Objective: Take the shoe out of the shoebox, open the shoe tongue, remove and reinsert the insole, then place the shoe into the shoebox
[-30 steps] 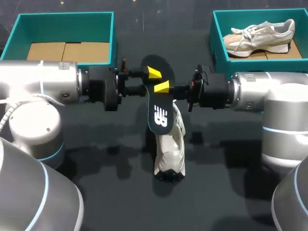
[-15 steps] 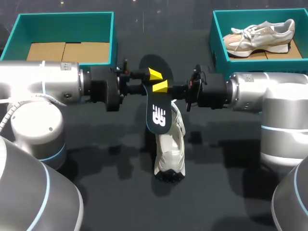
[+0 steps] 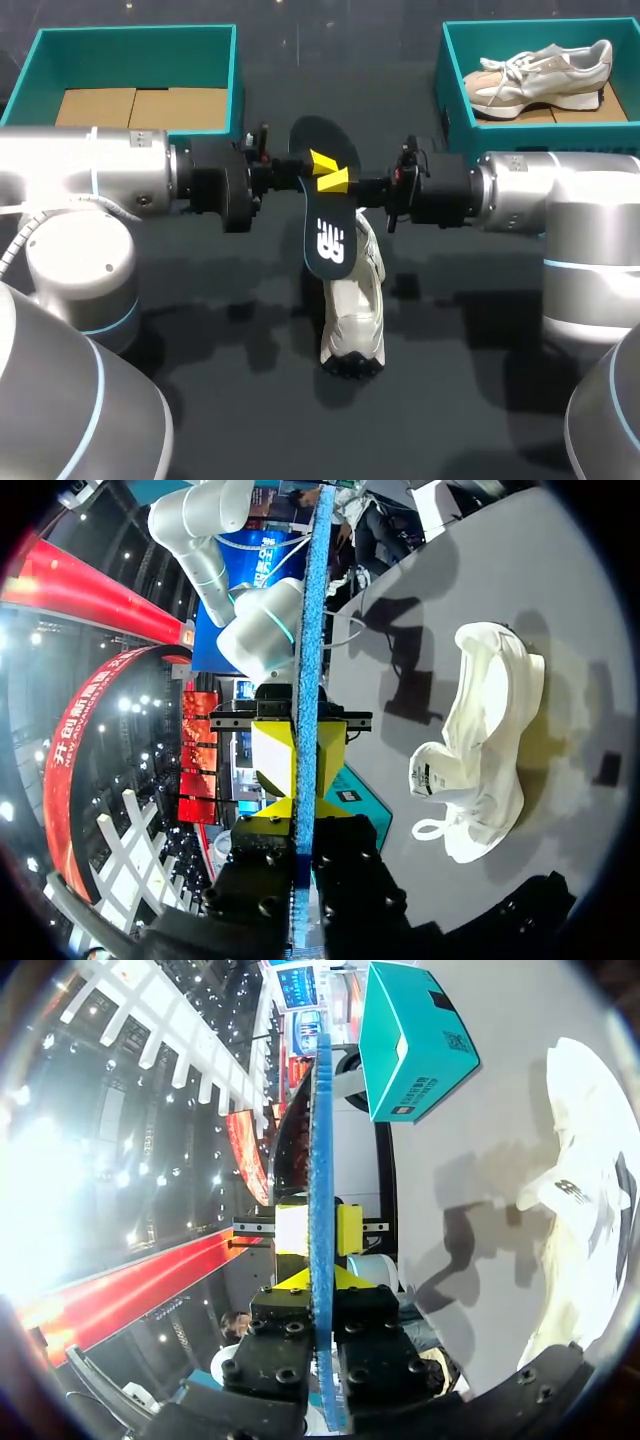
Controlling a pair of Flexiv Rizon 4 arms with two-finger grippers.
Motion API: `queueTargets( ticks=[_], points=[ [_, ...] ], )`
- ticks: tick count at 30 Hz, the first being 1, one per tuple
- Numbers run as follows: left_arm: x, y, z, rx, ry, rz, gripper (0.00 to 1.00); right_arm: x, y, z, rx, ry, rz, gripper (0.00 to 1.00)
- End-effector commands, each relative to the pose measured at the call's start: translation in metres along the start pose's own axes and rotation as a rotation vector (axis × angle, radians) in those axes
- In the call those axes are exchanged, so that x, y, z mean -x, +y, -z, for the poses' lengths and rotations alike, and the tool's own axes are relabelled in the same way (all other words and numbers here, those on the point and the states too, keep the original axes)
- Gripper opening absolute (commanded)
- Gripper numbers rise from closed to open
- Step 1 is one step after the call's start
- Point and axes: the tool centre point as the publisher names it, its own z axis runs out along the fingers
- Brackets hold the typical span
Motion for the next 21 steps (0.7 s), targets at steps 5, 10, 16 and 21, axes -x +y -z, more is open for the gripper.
queueTargets(
  ticks=[5, 10, 16, 21],
  points=[
    [0.003, -0.006, 0.008, 0.000, -0.002, -0.005, 0.00, 0.000, -0.004, 0.008, 0.022, -0.005, 0.021, 1.00],
    [0.005, -0.010, 0.025, 0.001, 0.001, -0.011, 0.00, -0.002, -0.008, 0.025, 0.041, -0.029, 0.033, 1.00],
    [0.008, -0.017, 0.047, 0.001, -0.002, -0.004, 0.00, -0.003, -0.010, 0.053, 0.030, -0.065, 0.087, 1.00],
    [0.008, -0.025, 0.060, -0.001, 0.014, -0.004, 0.00, -0.002, -0.007, 0.069, 0.048, -0.087, 0.090, 1.00]
  ],
)
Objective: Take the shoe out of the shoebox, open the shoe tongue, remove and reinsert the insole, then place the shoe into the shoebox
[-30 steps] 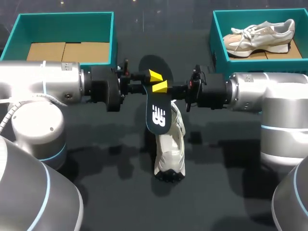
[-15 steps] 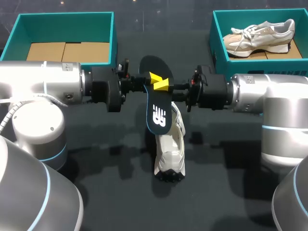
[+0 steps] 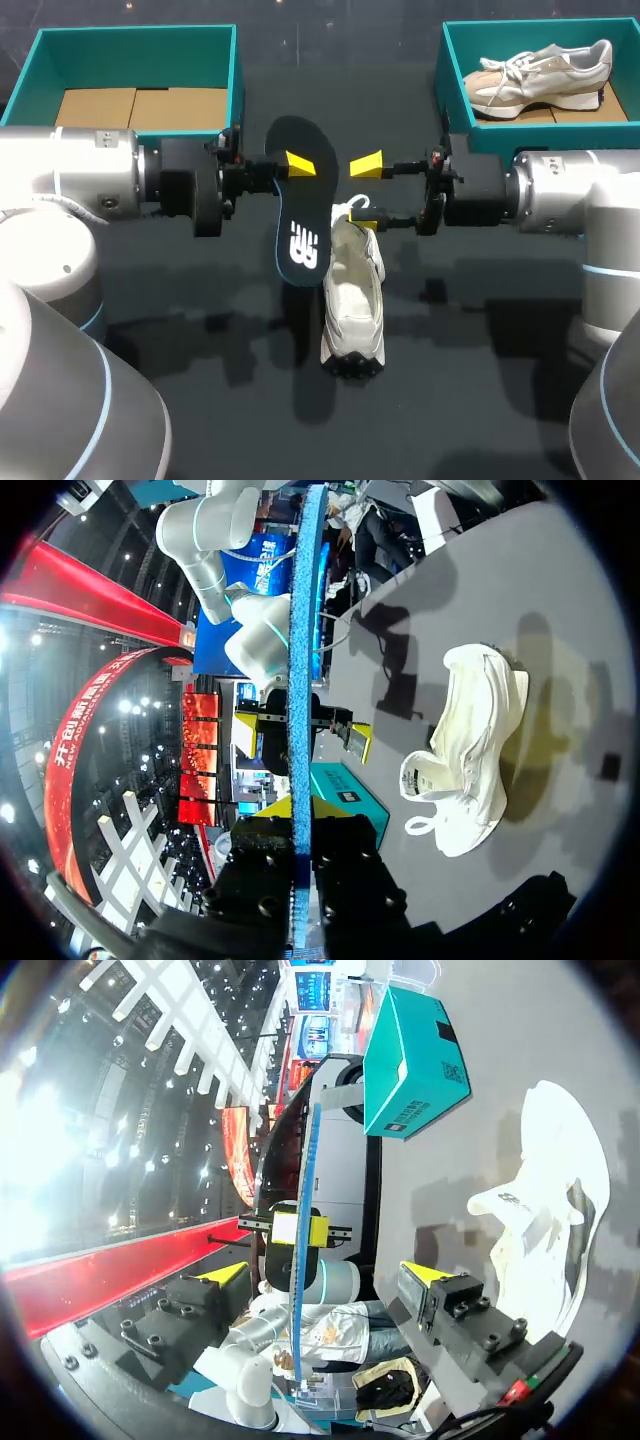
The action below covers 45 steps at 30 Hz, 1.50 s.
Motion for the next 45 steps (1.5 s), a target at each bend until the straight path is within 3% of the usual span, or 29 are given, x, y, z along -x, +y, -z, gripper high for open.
queueTargets(
  ticks=[1, 7, 9, 13, 15, 27, 30, 34, 36, 45],
  points=[
    [-0.001, -0.012, 0.027, 0.011, 0.015, 0.001, 0.00, -0.005, -0.003, 0.025, 0.009, -0.012, -0.008, 1.00],
    [-0.008, -0.023, 0.040, 0.022, 0.048, 0.053, 0.00, -0.005, -0.003, 0.025, 0.009, -0.012, -0.008, 1.00],
    [-0.009, -0.027, 0.043, 0.018, 0.061, 0.070, 0.00, -0.004, -0.007, 0.018, -0.098, -0.052, 0.153, 1.00],
    [-0.007, -0.039, 0.044, 0.003, 0.103, 0.092, 0.00, -0.005, -0.018, 0.026, -0.162, -0.144, 0.394, 1.00],
    [-0.005, -0.045, 0.043, -0.023, 0.128, 0.130, 0.00, 0.001, -0.025, 0.027, -0.291, -0.247, 0.513, 1.00],
    [-0.003, -0.049, 0.042, -0.021, 0.162, 0.118, 0.00, 0.001, -0.025, 0.027, -0.291, -0.247, 0.513, 1.00],
    [-0.003, -0.053, 0.041, -0.054, 0.163, 0.230, 0.00, 0.000, -0.033, 0.027, -0.413, -0.318, 0.759, 1.00],
    [0.000, -0.061, 0.042, -0.138, 0.187, 0.425, 0.00, 0.005, -0.039, 0.039, -0.460, -0.435, 0.920, 1.00],
    [0.003, -0.066, 0.041, -0.100, 0.198, 0.410, 0.00, 0.008, -0.039, 0.043, -0.457, -0.479, 0.940, 1.00],
    [0.003, -0.066, 0.041, -0.100, 0.198, 0.410, 0.00, 0.008, -0.039, 0.043, -0.457, -0.479, 0.940, 1.00]
  ],
)
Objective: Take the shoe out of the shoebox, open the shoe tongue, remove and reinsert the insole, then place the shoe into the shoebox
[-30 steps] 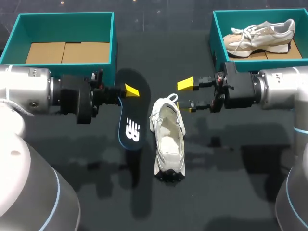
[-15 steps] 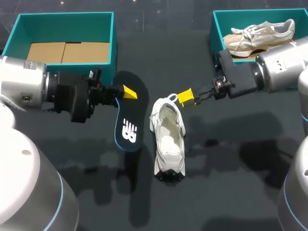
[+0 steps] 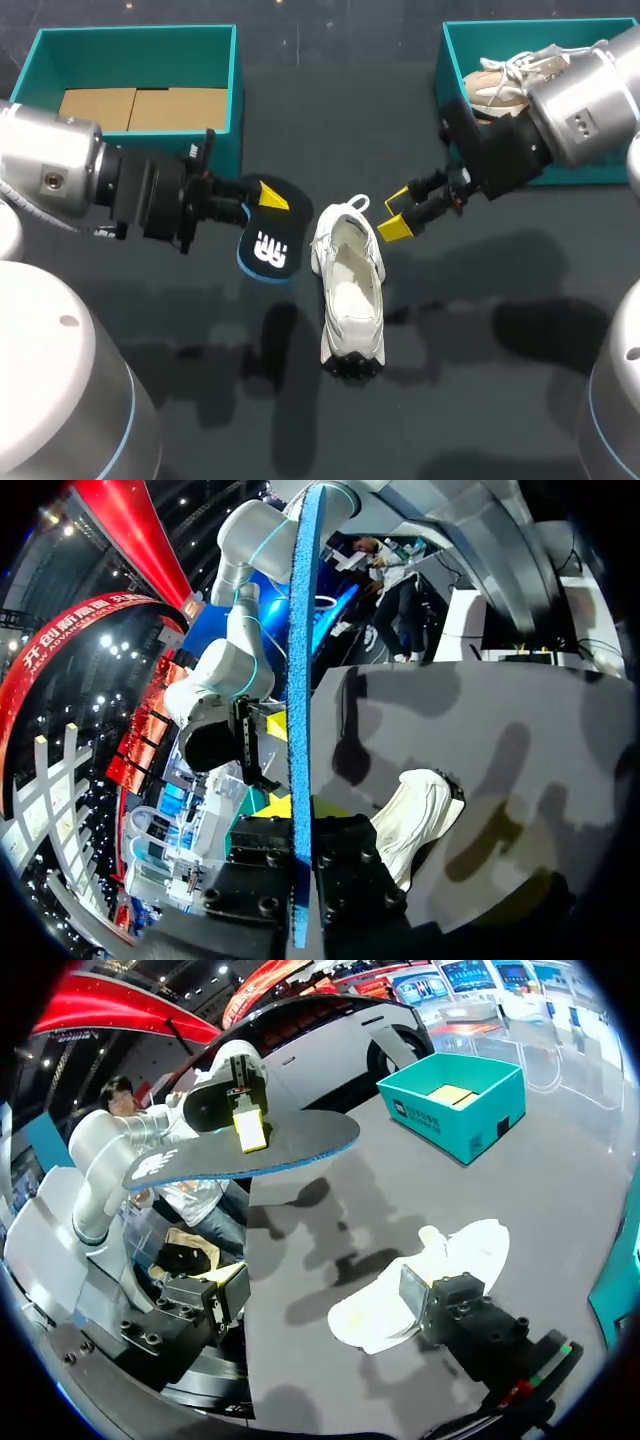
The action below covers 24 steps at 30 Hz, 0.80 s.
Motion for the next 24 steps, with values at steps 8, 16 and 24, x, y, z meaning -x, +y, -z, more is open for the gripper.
queueTargets(
  ticks=[8, 16, 24],
  points=[
    [0.001, 0.002, -0.001, -0.002, 0.004, 0.000, 0.00, -0.008, 0.002, 0.003, -0.012, -0.033, -0.005, 1.00],
    [0.002, -0.020, -0.004, -0.129, 0.042, 0.189, 0.00, -0.011, -0.001, 0.009, -0.209, -0.267, 0.305, 1.00],
    [-0.014, -0.038, -0.029, -0.144, 0.040, 0.331, 0.00, 0.006, -0.035, 0.007, -0.399, -0.386, 0.448, 1.00]
  ],
)
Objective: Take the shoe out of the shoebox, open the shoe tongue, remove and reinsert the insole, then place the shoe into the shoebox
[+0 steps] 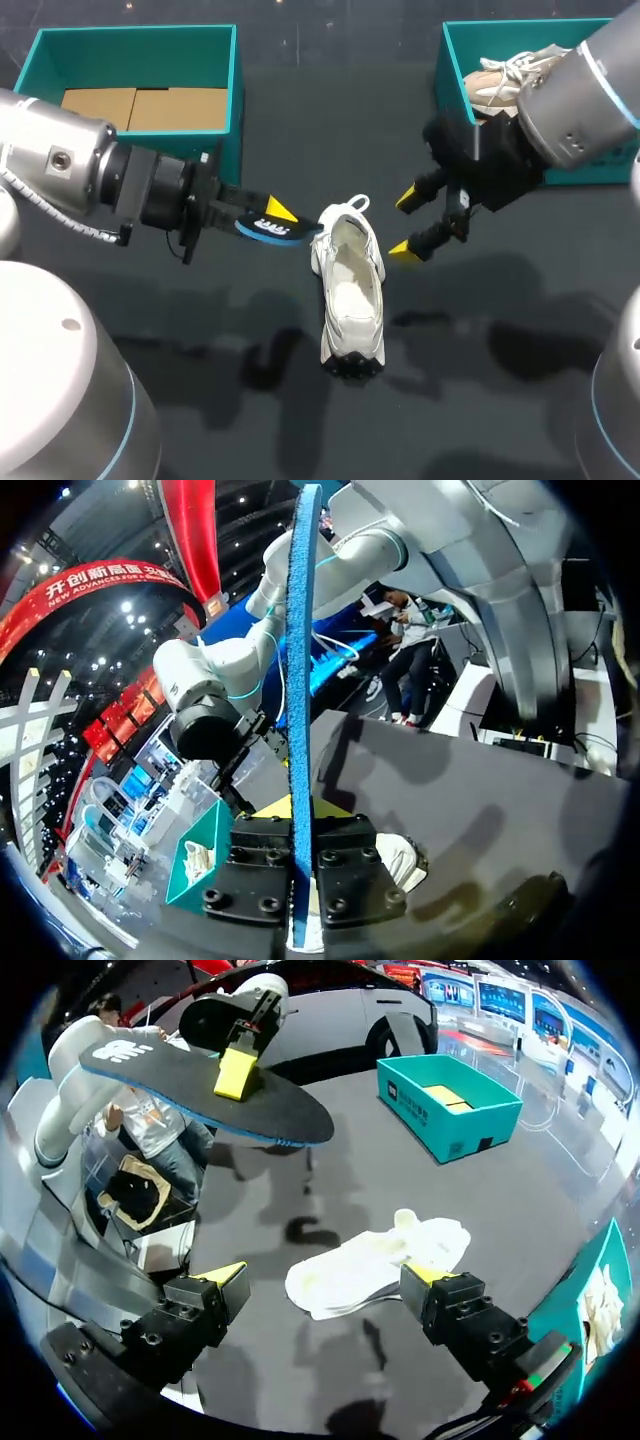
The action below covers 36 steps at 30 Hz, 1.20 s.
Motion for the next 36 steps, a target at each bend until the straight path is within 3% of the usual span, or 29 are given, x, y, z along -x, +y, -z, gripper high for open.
queueTargets(
  ticks=[1, 5, 11, 18, 33, 36],
  points=[
    [-0.009, -0.001, -0.024, 0.002, -0.031, 0.041, 0.00, -0.003, -0.014, -0.001, -0.199, -0.167, 0.187, 1.00],
    [-0.018, -0.003, -0.042, -0.010, -0.088, 0.078, 0.00, 0.001, -0.030, -0.006, -0.261, -0.201, 0.230, 1.00],
    [-0.035, -0.003, -0.065, -0.020, -0.134, 0.124, 0.00, 0.003, -0.048, -0.022, -0.269, -0.210, 0.271, 1.00],
    [-0.046, 0.017, -0.087, 0.024, -0.194, 0.183, 0.00, 0.010, -0.066, -0.052, -0.290, -0.177, 0.268, 1.00],
    [-0.045, 0.019, -0.089, 0.008, -0.208, 0.204, 0.00, 0.010, -0.066, -0.052, -0.290, -0.177, 0.268, 1.00],
    [-0.042, 0.023, -0.096, 0.034, -0.230, 0.206, 0.00, 0.012, -0.068, -0.061, -0.302, -0.153, 0.302, 1.00]
  ],
)
